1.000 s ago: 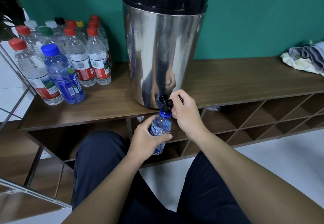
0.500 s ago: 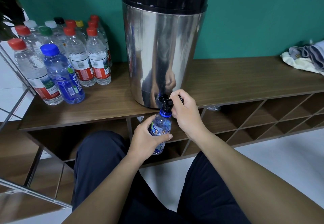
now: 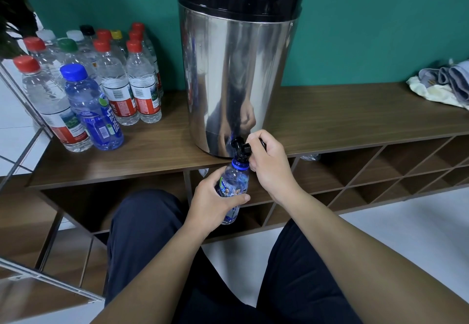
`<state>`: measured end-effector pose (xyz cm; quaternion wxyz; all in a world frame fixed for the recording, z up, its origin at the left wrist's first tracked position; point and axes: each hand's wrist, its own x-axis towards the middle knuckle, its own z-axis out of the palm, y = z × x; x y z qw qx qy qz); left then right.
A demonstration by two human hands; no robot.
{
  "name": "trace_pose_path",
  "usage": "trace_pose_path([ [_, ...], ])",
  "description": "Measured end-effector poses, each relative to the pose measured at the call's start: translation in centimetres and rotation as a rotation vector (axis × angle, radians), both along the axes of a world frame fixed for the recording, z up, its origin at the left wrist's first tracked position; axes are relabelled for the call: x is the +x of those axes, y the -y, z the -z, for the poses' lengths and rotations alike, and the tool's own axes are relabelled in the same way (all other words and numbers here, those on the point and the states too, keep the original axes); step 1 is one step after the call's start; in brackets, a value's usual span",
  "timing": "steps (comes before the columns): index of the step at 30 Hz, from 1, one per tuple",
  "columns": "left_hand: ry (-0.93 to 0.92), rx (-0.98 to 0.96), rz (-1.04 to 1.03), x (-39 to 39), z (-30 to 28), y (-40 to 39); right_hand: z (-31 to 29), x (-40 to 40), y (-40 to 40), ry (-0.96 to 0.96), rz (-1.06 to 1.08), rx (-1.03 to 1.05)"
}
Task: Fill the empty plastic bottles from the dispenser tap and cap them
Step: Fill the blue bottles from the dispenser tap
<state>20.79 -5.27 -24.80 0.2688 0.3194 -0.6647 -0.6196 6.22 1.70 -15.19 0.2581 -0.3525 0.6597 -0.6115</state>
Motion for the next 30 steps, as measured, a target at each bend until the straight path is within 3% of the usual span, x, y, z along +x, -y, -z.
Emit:
trace_pose_path([
  [30, 0.002, -0.004, -0.008, -0.02, -0.2, -0.14, -0.09, 0.15, 0.05, 0.022, 0.005, -0.008],
])
